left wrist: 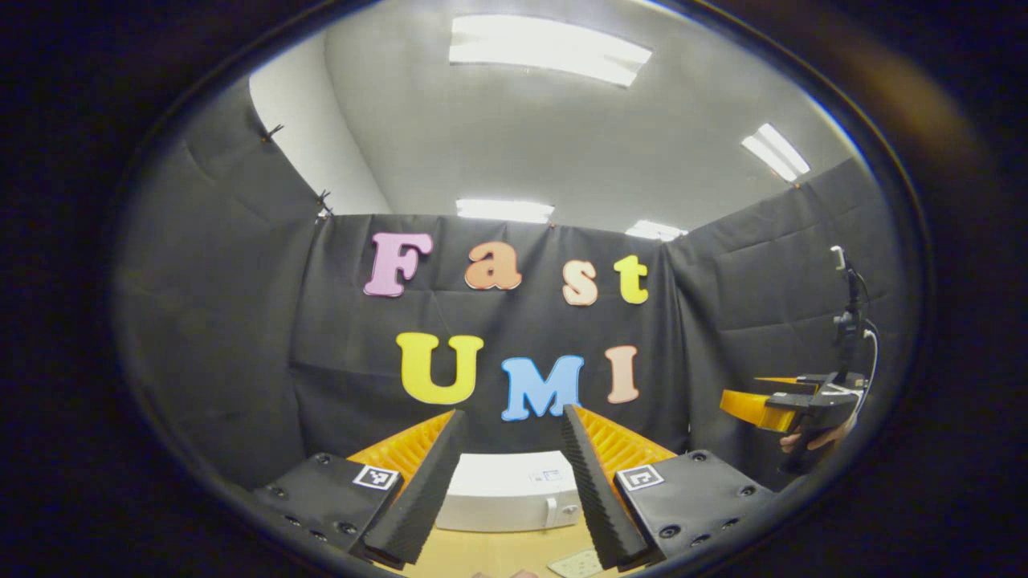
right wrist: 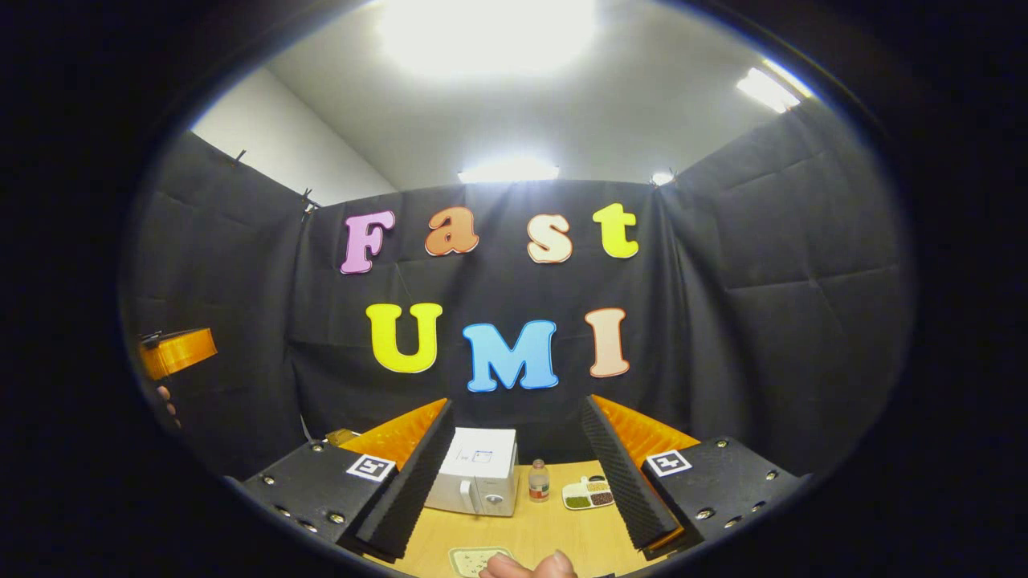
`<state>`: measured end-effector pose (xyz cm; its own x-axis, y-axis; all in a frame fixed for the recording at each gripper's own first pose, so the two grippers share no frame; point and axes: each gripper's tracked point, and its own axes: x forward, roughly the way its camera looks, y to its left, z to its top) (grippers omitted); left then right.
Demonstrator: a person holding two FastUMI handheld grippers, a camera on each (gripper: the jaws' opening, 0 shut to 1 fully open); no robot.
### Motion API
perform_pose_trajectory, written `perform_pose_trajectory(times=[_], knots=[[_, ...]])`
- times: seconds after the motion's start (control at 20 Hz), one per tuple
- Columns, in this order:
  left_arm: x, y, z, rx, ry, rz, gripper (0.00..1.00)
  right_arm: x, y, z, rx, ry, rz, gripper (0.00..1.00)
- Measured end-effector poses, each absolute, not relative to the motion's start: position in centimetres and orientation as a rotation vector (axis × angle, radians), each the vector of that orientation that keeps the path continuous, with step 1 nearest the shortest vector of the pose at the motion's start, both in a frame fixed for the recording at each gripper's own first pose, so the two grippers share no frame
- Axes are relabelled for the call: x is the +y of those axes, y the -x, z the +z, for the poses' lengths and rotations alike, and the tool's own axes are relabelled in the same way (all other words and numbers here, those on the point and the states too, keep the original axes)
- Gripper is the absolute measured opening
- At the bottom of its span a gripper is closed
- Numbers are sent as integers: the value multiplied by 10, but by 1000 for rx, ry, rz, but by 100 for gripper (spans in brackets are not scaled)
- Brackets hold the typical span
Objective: Open the microwave oven with the left hand, put the food in, and close the microwave oven.
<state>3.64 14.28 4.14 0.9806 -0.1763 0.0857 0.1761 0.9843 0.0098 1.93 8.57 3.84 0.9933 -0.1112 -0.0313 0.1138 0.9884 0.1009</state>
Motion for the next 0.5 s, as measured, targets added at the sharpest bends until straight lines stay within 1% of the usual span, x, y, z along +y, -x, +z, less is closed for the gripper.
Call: perform_pose_trajectory(times=[0.1,0.25,0.35,0.45,0.5], knots=[[146,-36,40,-77,28,-182,78,95,-15,31,52,-118,-114,98],[154,-38,41,-83,68,-179,77,96,-16,34,45,-122,-136,98],[162,-41,35,-72,65,-168,89,99,-17,29,66,-105,-131,98],[165,-42,29,-62,81,-164,83,101,-19,32,65,-110,-131,98],[167,-43,23,-54,86,-160,83,102,-20,31,64,-117,-130,98]])
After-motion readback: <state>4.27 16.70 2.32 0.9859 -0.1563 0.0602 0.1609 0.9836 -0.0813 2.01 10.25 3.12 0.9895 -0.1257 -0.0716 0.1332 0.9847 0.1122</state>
